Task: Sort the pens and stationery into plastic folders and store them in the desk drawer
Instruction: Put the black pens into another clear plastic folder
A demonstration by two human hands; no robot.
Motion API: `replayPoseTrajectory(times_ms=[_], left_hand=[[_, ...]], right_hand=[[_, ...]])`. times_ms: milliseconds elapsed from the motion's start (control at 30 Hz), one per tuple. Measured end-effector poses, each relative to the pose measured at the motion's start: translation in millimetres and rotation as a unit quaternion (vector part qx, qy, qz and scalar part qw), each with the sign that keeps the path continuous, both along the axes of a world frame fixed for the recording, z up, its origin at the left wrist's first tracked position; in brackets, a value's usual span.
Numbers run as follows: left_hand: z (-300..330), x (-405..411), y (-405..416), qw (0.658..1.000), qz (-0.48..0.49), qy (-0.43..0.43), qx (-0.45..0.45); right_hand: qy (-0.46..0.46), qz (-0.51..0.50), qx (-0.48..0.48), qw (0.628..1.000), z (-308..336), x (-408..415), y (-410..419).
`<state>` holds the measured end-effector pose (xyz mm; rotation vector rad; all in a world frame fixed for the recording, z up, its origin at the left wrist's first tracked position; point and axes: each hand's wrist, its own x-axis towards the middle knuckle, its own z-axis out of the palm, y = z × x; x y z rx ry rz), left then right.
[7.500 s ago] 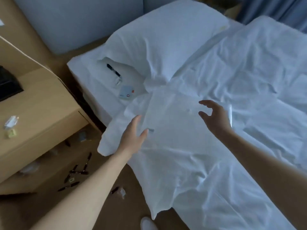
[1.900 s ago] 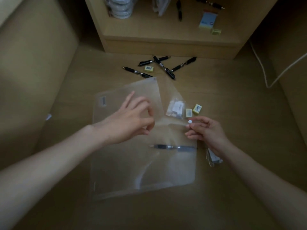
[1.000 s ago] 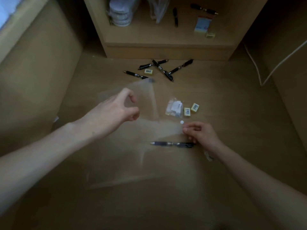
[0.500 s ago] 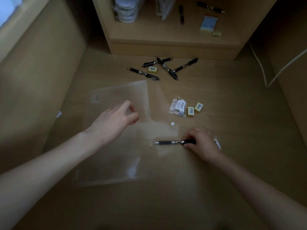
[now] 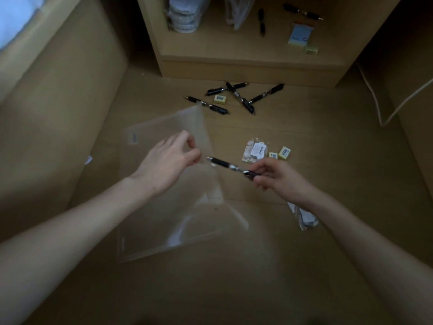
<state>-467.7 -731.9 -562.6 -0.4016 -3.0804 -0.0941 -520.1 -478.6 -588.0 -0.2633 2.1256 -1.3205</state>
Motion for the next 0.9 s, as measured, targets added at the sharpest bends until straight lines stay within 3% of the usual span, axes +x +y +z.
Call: replayPoseTrajectory(times_ms=[133, 267, 400, 500, 600, 700, 800, 900], left_hand=[[-2.2, -0.6, 0.0, 1.0, -0.01, -0.003, -0.017], [-4.9, 5.7, -7.6, 1.0, 0.004, -0.002, -0.002], [-11.4, 9.5, -18.6, 1.0, 0.025, 0.007, 0.002], [-14.6, 9.4, -19.8, 0.999, 0.034, 0.008, 0.004], [-14.8, 9.1, -17.4, 0.999, 0.027, 0.024, -0.002], [-13.4, 8.0, -14.3, 0.999, 0.016, 0.035, 0.005], [-11.4, 7.2, -11.3, 0.999, 0.003, 0.045, 0.018], [-7.8, 7.5, -8.4, 0.998, -0.006, 0.059, 0.026]], right_hand=[[-0.012, 0.067, 0.025, 0.997, -7.6, -1.1, -30.1], [-0.023, -0.021, -0.054, 0.998, -14.3, 0.5, -31.7], [-0.052, -0.126, -0.19, 0.972, -16.7, 6.9, -19.8], [-0.058, -0.127, -0.247, 0.959, -10.8, 7.8, -12.9], [-0.039, -0.085, -0.159, 0.983, -4.9, 4.0, -14.4], [0.051, -0.007, 0.044, 0.998, -10.7, 2.4, -21.7], [0.184, 0.07, 0.201, 0.96, -15.0, 6.9, -29.9], [0.237, 0.113, 0.208, 0.942, -15.3, 8.8, -42.1]])
